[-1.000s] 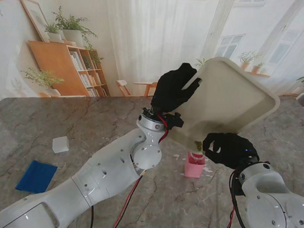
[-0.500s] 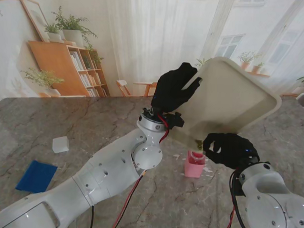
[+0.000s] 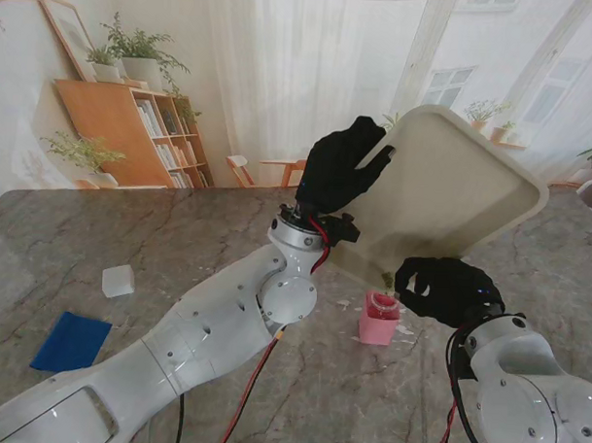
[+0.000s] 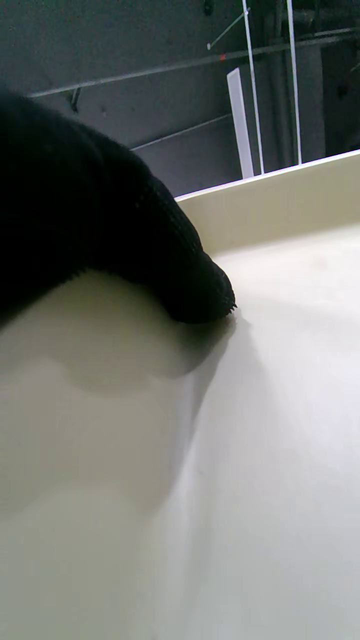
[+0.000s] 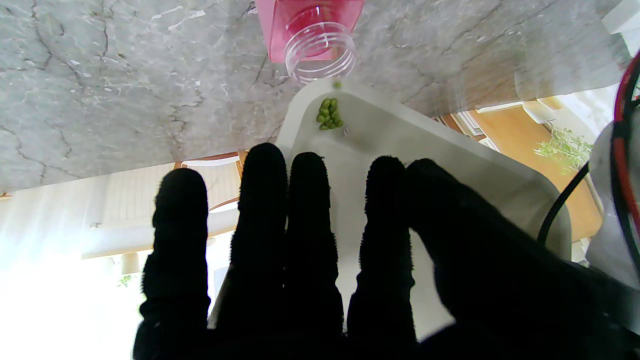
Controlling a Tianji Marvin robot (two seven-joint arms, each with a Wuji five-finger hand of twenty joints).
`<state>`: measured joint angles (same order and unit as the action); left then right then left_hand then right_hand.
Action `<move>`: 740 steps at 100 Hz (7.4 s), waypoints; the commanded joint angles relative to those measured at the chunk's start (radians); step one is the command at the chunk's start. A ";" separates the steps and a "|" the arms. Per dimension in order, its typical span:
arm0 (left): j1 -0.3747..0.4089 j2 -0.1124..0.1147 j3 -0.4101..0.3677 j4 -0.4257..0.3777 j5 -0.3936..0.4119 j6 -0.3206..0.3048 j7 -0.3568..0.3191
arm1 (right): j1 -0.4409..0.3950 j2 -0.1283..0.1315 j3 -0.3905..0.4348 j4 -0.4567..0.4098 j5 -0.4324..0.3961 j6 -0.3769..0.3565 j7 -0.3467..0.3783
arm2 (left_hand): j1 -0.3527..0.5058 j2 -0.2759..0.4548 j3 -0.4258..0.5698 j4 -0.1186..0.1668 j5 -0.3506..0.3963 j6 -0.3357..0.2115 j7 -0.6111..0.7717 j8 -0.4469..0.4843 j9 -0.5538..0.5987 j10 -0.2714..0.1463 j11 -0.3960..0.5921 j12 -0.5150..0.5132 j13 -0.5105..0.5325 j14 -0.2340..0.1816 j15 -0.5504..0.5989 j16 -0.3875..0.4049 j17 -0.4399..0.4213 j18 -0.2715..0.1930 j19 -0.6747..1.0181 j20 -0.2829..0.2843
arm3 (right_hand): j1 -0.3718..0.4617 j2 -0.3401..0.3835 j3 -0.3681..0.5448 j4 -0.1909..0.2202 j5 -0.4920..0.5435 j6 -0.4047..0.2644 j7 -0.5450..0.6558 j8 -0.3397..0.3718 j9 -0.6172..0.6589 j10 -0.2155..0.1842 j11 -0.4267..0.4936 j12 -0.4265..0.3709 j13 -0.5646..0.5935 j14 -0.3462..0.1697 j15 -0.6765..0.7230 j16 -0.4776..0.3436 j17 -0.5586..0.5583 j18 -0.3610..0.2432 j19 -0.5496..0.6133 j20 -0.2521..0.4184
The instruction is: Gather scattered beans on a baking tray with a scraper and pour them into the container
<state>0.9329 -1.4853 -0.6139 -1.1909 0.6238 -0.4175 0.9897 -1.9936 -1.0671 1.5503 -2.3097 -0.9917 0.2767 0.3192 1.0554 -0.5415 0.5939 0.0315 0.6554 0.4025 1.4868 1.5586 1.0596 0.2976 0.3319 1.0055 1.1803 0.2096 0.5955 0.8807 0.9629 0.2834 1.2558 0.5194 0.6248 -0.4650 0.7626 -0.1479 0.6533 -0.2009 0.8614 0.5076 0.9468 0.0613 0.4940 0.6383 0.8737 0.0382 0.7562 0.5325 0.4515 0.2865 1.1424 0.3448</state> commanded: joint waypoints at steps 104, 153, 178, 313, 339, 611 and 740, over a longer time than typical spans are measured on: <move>0.007 -0.006 -0.020 -0.032 -0.057 0.004 -0.046 | -0.011 -0.002 0.006 0.003 0.001 -0.011 -0.007 | 0.064 0.071 0.041 0.060 -0.052 0.133 -0.022 0.011 0.015 -0.136 0.005 0.011 0.039 -0.211 0.002 0.019 0.030 -0.335 0.060 0.087 | 0.002 -0.010 0.017 -0.035 -0.026 -0.022 0.008 -0.018 -0.007 -0.015 0.002 0.001 0.003 -0.016 0.000 -0.004 -0.004 -0.013 0.011 0.007; -0.084 -0.048 -0.037 0.078 -0.362 0.011 -0.271 | -0.015 -0.006 0.000 0.006 0.004 -0.009 -0.046 | 0.064 0.063 0.048 0.060 -0.046 0.136 -0.021 0.011 0.023 -0.131 0.003 0.011 0.046 -0.206 0.008 0.019 0.035 -0.332 0.074 0.089 | 0.001 -0.010 0.019 -0.036 -0.027 -0.021 0.008 -0.019 -0.008 -0.013 0.001 0.001 0.002 -0.015 -0.002 -0.005 -0.005 -0.013 0.010 0.007; -0.148 -0.057 -0.045 0.162 -0.500 0.038 -0.386 | -0.018 -0.012 -0.005 0.004 0.008 0.003 -0.085 | 0.063 0.061 0.051 0.059 -0.044 0.138 -0.021 0.011 0.024 -0.130 0.002 0.011 0.046 -0.204 0.010 0.020 0.036 -0.328 0.079 0.087 | 0.000 -0.012 0.020 -0.036 -0.027 -0.018 0.008 -0.019 -0.008 -0.013 0.001 0.001 0.001 -0.013 -0.004 -0.006 -0.006 -0.013 0.009 0.006; 0.026 0.190 -0.386 -0.023 -0.479 0.540 -0.731 | -0.001 -0.056 0.072 0.125 0.152 0.050 -0.347 | 0.079 0.068 -0.015 0.030 -0.042 0.114 -0.037 0.011 0.030 -0.094 -0.020 -0.009 0.050 -0.202 0.011 0.017 0.039 -0.335 0.094 0.077 | -0.008 -0.014 0.024 -0.037 -0.028 -0.014 0.007 -0.021 -0.013 -0.007 0.001 -0.001 -0.009 -0.005 -0.012 -0.011 -0.018 -0.006 0.009 0.005; 0.165 0.228 -0.481 -0.125 -0.450 0.661 -0.776 | 0.050 -0.064 0.036 0.203 0.196 0.038 -0.404 | 0.115 0.094 -0.116 -0.006 -0.052 0.086 -0.062 0.011 0.026 -0.064 -0.005 -0.034 0.053 -0.198 0.024 0.022 0.044 -0.330 0.118 0.068 | -0.009 -0.014 0.027 -0.037 -0.027 -0.018 0.007 -0.021 -0.012 -0.007 0.000 -0.001 -0.009 -0.007 -0.015 -0.013 -0.022 -0.002 0.006 0.004; 0.561 0.355 -0.546 -0.442 0.057 0.345 -0.826 | 0.087 -0.053 0.033 0.328 0.317 -0.133 -0.348 | -0.139 0.513 -0.628 -0.068 -0.331 -0.045 -1.359 -1.049 -0.639 0.017 -0.248 -0.715 -0.907 0.128 -0.418 -0.602 -0.944 0.082 -0.650 -0.137 | -0.249 0.122 -0.031 0.060 -0.042 0.136 -0.368 0.145 -0.129 0.058 -0.127 -0.050 -0.123 0.066 -0.200 -0.068 -0.110 0.026 -0.079 -0.002; 0.536 0.339 -0.459 -0.317 0.035 0.325 -0.749 | 0.299 0.028 -0.010 0.865 0.312 -0.771 -0.151 | -0.150 0.543 -0.632 -0.070 -0.274 -0.074 -1.346 -0.994 -0.572 -0.012 -0.240 -0.681 -0.817 0.094 -0.415 -0.558 -0.875 0.061 -0.605 -0.072 | -0.491 0.122 -0.139 0.005 -0.465 0.631 -0.923 -0.524 -0.808 0.233 -0.287 -0.270 -0.626 0.165 -0.436 -0.296 -0.348 -0.010 -0.218 -0.121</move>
<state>1.4680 -1.1420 -1.0762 -1.5088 0.6609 -0.0977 0.2421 -1.7127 -1.0442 1.5540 -1.4640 -0.6795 -0.4796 0.1618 0.9258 -0.0392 -0.0150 0.0414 0.3597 0.3288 0.1374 0.5497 0.4780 0.2964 0.0962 0.3081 0.3371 0.3312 0.1849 0.3086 0.0832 0.3871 0.6381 0.4210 0.1486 -0.3250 0.6348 -0.1224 0.1722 0.3910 -0.0409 0.0284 0.1676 0.2889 0.2082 0.3851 0.2767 0.1926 0.3148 0.2450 0.1202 0.2997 0.8966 0.2455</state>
